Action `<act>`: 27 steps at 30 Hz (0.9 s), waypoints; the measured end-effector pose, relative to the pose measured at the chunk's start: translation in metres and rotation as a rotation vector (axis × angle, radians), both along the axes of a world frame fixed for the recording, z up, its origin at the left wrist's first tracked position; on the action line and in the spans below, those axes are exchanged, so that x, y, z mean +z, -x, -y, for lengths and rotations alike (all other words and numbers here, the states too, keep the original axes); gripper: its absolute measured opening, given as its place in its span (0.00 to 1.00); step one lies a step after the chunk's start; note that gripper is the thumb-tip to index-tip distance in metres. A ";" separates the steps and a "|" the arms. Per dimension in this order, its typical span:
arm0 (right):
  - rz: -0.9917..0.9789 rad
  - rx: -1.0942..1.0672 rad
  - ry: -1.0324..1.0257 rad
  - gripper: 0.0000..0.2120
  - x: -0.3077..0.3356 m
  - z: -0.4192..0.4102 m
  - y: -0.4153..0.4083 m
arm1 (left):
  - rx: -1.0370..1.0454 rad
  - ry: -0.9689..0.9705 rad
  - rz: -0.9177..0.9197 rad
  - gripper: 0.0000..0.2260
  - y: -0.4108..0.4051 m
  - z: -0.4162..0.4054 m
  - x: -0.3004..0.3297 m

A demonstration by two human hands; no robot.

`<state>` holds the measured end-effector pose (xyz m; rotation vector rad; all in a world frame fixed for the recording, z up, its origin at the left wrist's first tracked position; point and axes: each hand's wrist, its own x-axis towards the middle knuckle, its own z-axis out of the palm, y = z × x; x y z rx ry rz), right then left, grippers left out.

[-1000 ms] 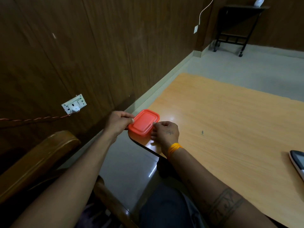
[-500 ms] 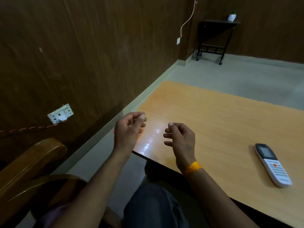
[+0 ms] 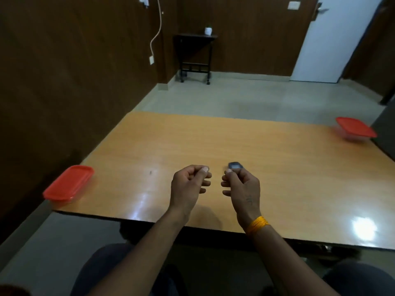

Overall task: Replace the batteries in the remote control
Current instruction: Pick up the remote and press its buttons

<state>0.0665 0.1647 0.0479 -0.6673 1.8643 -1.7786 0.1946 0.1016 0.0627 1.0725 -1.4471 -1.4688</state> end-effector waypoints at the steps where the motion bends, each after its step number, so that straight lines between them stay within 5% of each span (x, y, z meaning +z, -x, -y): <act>1: -0.013 -0.031 -0.015 0.09 -0.004 -0.007 0.015 | -0.011 -0.028 0.000 0.07 0.015 -0.005 -0.005; 7: -0.216 -0.151 -0.218 0.06 -0.027 -0.032 0.086 | 0.026 -0.126 0.155 0.05 0.091 -0.023 -0.036; 12: -0.321 0.021 -0.527 0.09 -0.038 -0.023 0.122 | 0.107 -0.145 0.251 0.08 0.119 -0.020 -0.053; 27: -0.373 -0.005 -0.445 0.10 -0.039 0.048 0.136 | -0.021 -0.073 0.324 0.12 0.155 0.056 -0.050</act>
